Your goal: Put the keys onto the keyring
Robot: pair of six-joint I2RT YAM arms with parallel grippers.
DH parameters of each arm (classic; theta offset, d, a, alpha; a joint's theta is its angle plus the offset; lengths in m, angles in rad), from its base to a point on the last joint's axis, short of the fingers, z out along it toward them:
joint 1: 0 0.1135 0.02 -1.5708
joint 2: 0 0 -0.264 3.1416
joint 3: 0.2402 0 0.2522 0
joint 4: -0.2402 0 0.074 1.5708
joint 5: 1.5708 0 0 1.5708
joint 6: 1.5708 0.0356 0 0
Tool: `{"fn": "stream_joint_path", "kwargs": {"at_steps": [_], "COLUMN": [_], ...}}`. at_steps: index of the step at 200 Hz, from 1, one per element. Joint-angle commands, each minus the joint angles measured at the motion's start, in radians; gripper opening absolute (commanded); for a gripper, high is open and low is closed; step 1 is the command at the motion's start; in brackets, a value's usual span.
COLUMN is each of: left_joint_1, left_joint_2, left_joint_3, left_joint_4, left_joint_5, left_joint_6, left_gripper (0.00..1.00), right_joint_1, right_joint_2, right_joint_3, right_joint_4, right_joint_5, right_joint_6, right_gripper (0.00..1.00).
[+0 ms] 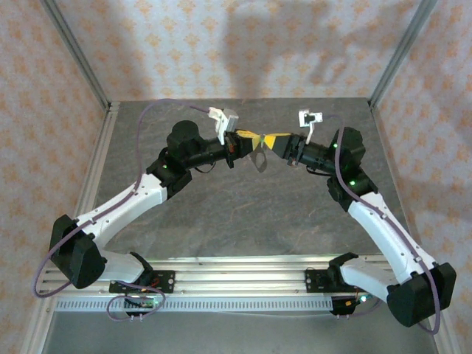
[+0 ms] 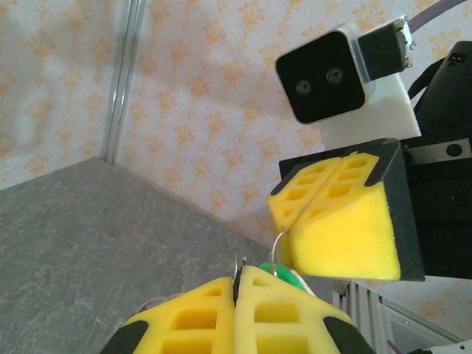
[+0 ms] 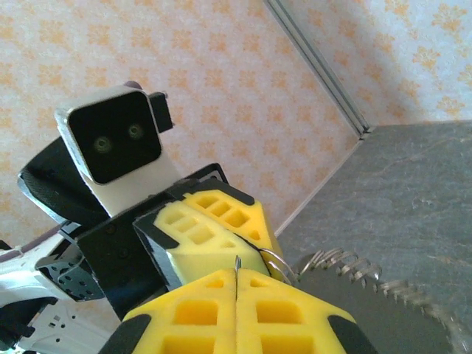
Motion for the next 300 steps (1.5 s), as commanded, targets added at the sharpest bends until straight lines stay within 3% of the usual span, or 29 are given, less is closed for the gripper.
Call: {"fn": "stream_joint_path", "kwargs": {"at_steps": [1, 153, 241, 300], "left_joint_1": [-0.012, -0.015, -0.018, -0.021], "left_joint_2": [-0.006, -0.028, -0.026, -0.023], "left_joint_3": [0.039, 0.039, 0.032, 0.032], "left_joint_4": [0.053, 0.067, 0.096, 0.102], "left_joint_5": [0.024, 0.025, 0.002, -0.005], "left_joint_6": [-0.005, -0.011, -0.021, -0.025], "left_gripper": [0.0, 0.0, 0.0, 0.0], "right_joint_1": [-0.002, -0.043, -0.047, -0.046], "right_joint_2": [-0.012, 0.031, 0.057, 0.059], "right_joint_3": [0.025, -0.001, -0.014, -0.024], "right_joint_4": [0.05, -0.01, -0.015, -0.03], "right_joint_5": [-0.015, 0.021, -0.097, -0.094], "right_joint_6": [-0.001, -0.022, -0.017, -0.028], "right_gripper": [0.0, 0.0, 0.0, 0.0]}}
